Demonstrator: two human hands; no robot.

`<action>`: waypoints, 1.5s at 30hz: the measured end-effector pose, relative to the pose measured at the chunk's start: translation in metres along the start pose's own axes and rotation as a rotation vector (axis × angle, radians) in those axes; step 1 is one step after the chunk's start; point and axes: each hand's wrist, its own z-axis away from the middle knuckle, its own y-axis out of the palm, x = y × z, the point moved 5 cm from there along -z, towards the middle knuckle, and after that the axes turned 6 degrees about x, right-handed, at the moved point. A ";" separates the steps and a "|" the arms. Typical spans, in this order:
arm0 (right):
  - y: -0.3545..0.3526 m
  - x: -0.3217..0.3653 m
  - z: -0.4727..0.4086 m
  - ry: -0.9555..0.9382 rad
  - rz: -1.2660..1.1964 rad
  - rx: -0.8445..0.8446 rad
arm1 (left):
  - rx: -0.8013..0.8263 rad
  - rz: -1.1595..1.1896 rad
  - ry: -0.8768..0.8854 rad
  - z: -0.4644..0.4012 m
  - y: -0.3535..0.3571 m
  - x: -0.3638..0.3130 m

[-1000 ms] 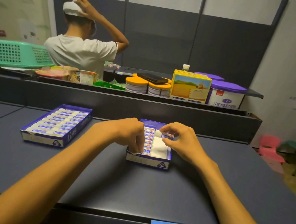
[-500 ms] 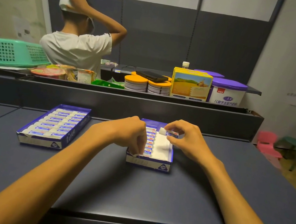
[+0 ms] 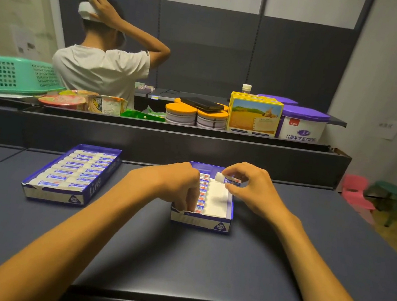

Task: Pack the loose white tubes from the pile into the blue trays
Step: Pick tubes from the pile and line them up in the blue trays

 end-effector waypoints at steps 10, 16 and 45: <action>0.000 -0.001 -0.001 -0.005 -0.003 -0.011 | -0.019 -0.047 -0.011 -0.004 0.001 -0.001; -0.001 -0.003 0.001 0.015 -0.010 -0.009 | -0.001 -0.043 -0.018 -0.007 0.002 0.000; -0.001 -0.003 0.001 0.015 -0.014 -0.001 | -0.087 0.037 0.025 -0.008 0.003 0.009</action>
